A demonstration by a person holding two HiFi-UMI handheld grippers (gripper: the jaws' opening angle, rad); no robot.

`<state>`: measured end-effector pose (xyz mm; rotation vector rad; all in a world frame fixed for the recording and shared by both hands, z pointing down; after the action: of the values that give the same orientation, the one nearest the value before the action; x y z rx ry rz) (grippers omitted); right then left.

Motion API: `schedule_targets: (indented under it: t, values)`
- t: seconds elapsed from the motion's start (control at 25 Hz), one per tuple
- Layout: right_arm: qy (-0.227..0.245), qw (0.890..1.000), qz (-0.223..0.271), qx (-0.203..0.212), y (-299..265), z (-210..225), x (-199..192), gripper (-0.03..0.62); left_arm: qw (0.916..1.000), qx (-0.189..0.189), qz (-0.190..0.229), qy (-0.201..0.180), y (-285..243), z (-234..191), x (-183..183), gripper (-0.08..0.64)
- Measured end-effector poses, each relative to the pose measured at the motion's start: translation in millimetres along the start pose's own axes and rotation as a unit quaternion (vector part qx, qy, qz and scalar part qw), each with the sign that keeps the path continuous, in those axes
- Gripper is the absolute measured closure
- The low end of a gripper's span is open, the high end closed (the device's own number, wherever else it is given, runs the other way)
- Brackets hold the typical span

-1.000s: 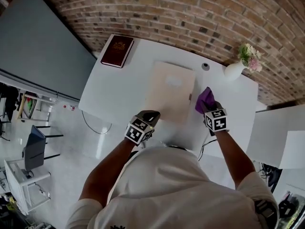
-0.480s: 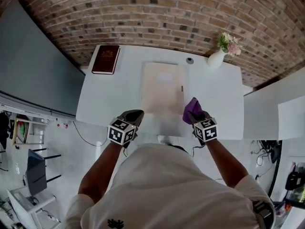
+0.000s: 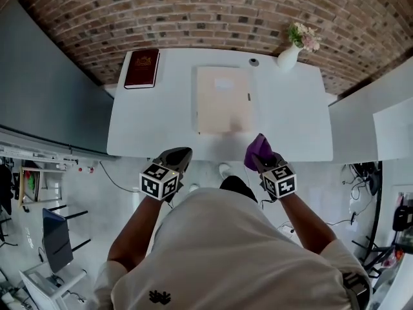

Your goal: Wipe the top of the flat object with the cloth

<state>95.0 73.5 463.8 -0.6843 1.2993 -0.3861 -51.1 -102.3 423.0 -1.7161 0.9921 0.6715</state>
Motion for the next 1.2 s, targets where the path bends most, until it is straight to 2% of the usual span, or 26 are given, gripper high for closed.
schedule_targets:
  t: [0.32,0.64,1.2]
  values:
    - [-0.015,1.0,0.01,-0.005,19,-41,-22,0.515,0.9996,-0.013,-0.014,-0.019,21,12,-35,0.535]
    - [-0.008,1.0,0.021,-0.007,28,-60,-17,0.515,0.9992,-0.024,-0.009,-0.032,29,21,-36,0.535]
    - [0.037,0.999,0.008,0.037,12,-104,-12,0.516,0.9996,0.028,0.0,-0.01,72,-3,-64,0.535]
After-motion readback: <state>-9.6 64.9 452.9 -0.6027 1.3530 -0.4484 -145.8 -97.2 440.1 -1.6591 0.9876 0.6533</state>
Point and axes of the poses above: the fingertips, and each gripper's own axes: y backward along the fingers, z to its right, x out of its top, the point moved 1 cm from there along y, backward along the fingers
